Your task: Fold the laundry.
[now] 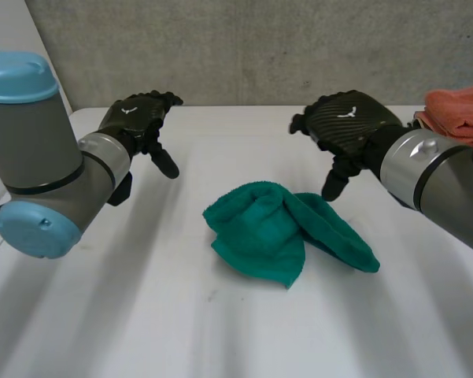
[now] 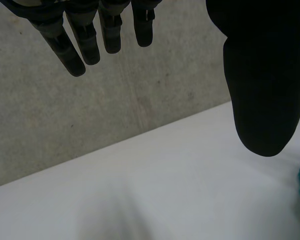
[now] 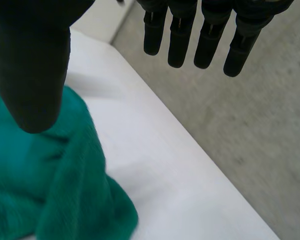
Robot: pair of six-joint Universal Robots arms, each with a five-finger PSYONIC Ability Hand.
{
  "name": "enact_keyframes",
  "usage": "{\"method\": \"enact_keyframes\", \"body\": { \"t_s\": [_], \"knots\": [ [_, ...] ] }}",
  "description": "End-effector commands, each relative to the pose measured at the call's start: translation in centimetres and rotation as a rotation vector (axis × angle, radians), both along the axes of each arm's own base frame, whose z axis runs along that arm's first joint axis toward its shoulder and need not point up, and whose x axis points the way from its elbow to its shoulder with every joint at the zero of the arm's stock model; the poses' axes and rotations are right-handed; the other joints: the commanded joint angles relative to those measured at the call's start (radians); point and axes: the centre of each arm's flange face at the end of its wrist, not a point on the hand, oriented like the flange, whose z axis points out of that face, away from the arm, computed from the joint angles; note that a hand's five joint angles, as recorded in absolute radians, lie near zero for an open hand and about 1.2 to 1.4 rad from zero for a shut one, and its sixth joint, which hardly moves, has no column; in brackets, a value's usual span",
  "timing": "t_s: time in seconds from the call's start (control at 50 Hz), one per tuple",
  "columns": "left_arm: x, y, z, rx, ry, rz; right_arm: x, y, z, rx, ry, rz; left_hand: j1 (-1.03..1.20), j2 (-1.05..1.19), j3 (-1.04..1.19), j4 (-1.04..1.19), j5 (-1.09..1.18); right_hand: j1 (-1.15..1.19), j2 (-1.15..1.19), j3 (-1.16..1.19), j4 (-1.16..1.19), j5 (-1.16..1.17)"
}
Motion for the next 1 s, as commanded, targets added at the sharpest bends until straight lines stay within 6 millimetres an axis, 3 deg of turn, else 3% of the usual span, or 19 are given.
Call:
{"method": "enact_keyframes", "body": {
  "t_s": [0.02, 0.12, 0.24, 0.42, 0.5, 0.58, 0.6, 0.62, 0.64, 0.7, 0.8, 0.84, 1.0],
  "knots": [
    [-0.6, 1.5, 0.2, 0.028, 0.004, -0.030, -1.6, -2.0, -1.5, 0.082, 0.163, -0.159, -0.012, -0.031, -0.032, -0.022, -0.051, -0.036, -0.057, -0.026, -0.018, 0.004],
    [-2.0, 4.0, -2.0, 0.143, -0.063, -0.090, -2.7, -1.9, -4.0, 0.219, 0.214, -0.188, -0.012, -0.031, -0.032, -0.022, -0.051, -0.036, -0.057, -0.026, -0.018, 0.004],
    [-3.5, 6.6, -3.8, 0.240, -0.135, -0.132, -3.0, -2.2, -7.2, 0.363, 0.062, -0.253, -0.012, -0.031, -0.032, -0.022, -0.051, -0.039, -0.060, -0.028, -0.021, 0.001],
    [-4.6, 6.3, -6.1, 0.280, -0.158, -0.093, -2.2, -2.9, -10.8, 0.404, -0.084, -0.302, -0.012, -0.031, -0.032, -0.022, -0.051, -0.027, -0.048, -0.017, -0.009, 0.013],
    [-3.8, 6.2, -6.2, 0.335, -0.149, -0.050, -1.8, -2.8, -11.8, 0.393, -0.088, -0.300, -0.012, -0.031, -0.032, -0.022, -0.051, 0.020, -0.001, 0.030, 0.038, 0.059],
    [-1.7, 5.4, -5.2, 0.362, -0.112, 0.051, -1.2, -3.5, -12.6, 0.321, -0.102, -0.309, -0.012, -0.031, -0.032, -0.022, -0.051, 0.333, 0.312, 0.343, 0.351, 0.373],
    [-0.8, 5.0, -4.5, 0.354, -0.089, 0.085, -1.1, -3.9, -12.9, 0.291, -0.107, -0.316, -0.012, -0.031, -0.032, -0.022, -0.051, 0.619, 0.598, 0.629, 0.637, 0.659],
    [-0.3, 4.8, -4.3, 0.353, -0.078, 0.099, -1.1, -4.1, -12.9, 0.279, -0.111, -0.315, -0.012, -0.031, -0.032, -0.022, -0.051, 0.892, 0.871, 0.902, 0.910, 0.932],
    [0.1, 4.6, -4.1, 0.352, -0.067, 0.108, -1.0, -4.2, -13.0, 0.264, -0.112, -0.316, -0.012, -0.031, -0.032, -0.022, -0.051, 1.017, 0.996, 1.028, 1.035, 1.057],
    [1.5, 4.2, -3.6, 0.373, -0.037, 0.113, -0.9, -4.5, -12.8, 0.224, -0.102, -0.299, -0.012, -0.031, -0.032, -0.022, -0.051, 1.019, 0.997, 1.029, 1.037, 1.058],
    [2.2, 4.5, -5.1, 0.523, -0.013, 0.048, -0.5, -4.1, -12.4, 0.186, -0.067, -0.234, 0.065, 0.046, 0.045, 0.054, 0.025, 1.019, 0.997, 1.029, 1.037, 1.058],
    [1.9, 5.4, -6.2, 0.620, -0.005, 0.004, -0.4, -3.9, -11.9, 0.161, -0.056, -0.212, 0.223, 0.204, 0.203, 0.213, 0.183, 1.019, 0.997, 1.029, 1.037, 1.058],
    [-0.5, 6.0, -8.7, 0.736, 0.008, -0.055, -0.4, -3.6, -10.4, 0.108, -0.040, -0.196, 0.265, 0.246, 0.245, 0.255, 0.225, 1.019, 0.997, 1.029, 1.037, 1.058]
  ]
}}
